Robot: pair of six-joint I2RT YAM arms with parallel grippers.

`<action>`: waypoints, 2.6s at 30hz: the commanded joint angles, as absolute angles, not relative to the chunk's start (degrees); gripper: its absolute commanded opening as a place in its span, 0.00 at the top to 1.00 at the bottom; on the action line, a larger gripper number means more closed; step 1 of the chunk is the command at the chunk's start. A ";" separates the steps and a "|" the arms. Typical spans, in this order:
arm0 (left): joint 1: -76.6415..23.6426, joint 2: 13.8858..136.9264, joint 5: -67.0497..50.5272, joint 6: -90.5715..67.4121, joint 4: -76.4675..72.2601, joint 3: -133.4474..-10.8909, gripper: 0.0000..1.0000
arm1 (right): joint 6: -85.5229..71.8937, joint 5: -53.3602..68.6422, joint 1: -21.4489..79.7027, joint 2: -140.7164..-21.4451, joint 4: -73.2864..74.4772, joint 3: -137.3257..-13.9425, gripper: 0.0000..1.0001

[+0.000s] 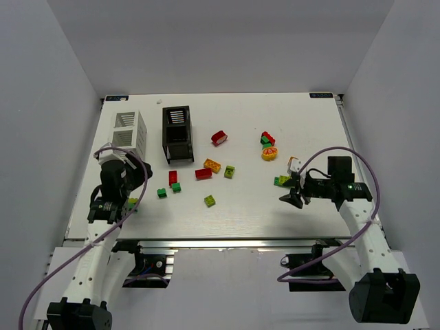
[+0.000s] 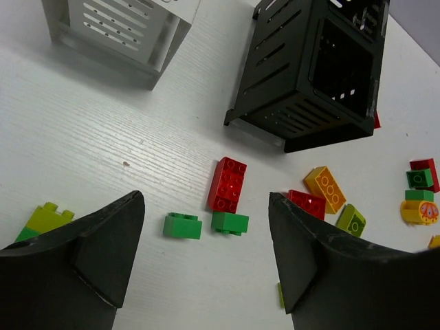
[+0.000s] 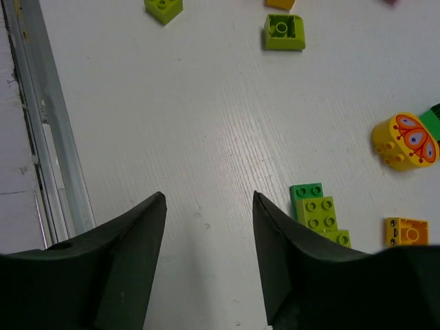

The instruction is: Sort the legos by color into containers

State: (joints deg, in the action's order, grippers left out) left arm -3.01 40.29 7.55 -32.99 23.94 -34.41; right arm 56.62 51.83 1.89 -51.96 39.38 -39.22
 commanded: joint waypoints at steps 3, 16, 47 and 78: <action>-2.90 38.32 10.45 -37.96 27.41 -37.18 0.18 | 58.10 55.81 1.93 -49.66 41.31 -38.32 0.37; -2.90 40.60 6.77 -37.71 35.85 -39.46 0.06 | 66.71 55.20 6.23 -56.25 48.43 -42.80 0.17; -2.90 46.13 2.46 -38.15 47.72 -43.94 0.02 | 50.36 48.95 20.65 -58.53 32.26 -37.62 0.11; -3.25 73.47 14.85 -20.48 57.74 -56.77 0.03 | 46.93 48.78 21.09 -60.55 26.81 -35.86 0.11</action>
State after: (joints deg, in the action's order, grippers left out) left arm -3.09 72.55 11.57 -23.40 56.66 -53.15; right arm 46.92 47.75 20.75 -59.88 28.36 -35.73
